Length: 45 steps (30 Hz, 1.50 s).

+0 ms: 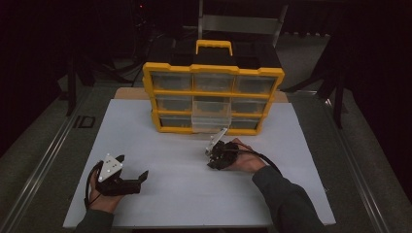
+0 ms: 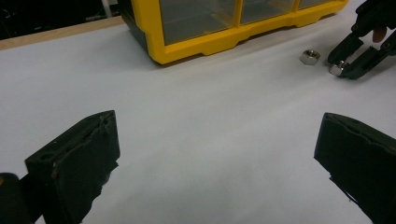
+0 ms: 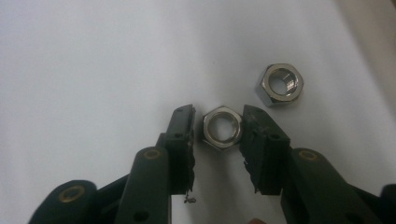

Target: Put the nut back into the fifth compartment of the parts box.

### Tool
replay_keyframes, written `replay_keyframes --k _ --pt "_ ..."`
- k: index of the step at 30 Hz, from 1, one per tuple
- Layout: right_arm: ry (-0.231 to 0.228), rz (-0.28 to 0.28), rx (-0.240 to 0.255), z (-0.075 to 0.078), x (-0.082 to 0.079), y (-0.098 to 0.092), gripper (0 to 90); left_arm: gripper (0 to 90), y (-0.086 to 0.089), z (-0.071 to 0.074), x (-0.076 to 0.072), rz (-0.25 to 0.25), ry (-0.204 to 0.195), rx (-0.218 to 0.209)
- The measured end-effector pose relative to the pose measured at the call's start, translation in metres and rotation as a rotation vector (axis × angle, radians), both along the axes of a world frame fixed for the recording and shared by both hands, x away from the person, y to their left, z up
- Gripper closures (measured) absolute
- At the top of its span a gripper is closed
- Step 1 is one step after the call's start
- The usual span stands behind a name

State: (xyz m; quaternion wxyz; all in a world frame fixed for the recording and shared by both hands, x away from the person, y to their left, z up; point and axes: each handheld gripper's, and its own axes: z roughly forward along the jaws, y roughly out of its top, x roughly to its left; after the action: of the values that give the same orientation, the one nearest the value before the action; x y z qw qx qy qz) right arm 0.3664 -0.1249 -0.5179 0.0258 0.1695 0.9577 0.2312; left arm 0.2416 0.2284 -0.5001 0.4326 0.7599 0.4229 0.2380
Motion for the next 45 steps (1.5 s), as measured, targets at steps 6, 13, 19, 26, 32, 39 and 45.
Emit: replay_keyframes --k 6,13,19,26,32,39,45 --pt "0.025 -0.020 -0.022 0.002 0.000 0.004 68.3 0.6 0.000 0.000 0.000 0.000 0.001 0.001" --pt "0.014 -0.030 -0.058 0.003 -0.002 0.009 69.9 0.6 0.000 0.000 0.000 -0.001 0.000 0.001" --pt "0.020 -0.019 -0.072 0.004 -0.001 0.010 70.1 0.6 0.000 0.000 0.000 0.000 0.000 -0.003" --pt "0.032 -0.016 -0.085 0.007 -0.001 0.005 70.1 0.6 0.000 0.000 0.000 0.001 0.000 -0.003" --pt "0.049 -0.045 -0.072 0.017 -0.003 -0.004 70.1 0.6 0.000 0.000 0.000 0.001 0.000 -0.003" --pt "0.057 -0.053 -0.057 0.030 -0.005 -0.012 70.1 0.6 0.000 0.000 0.000 0.001 0.000 -0.002" --pt "0.057 -0.050 -0.044 0.042 -0.006 -0.017 70.1 0.6 0.000 0.000 0.000 0.001 0.000 -0.002"
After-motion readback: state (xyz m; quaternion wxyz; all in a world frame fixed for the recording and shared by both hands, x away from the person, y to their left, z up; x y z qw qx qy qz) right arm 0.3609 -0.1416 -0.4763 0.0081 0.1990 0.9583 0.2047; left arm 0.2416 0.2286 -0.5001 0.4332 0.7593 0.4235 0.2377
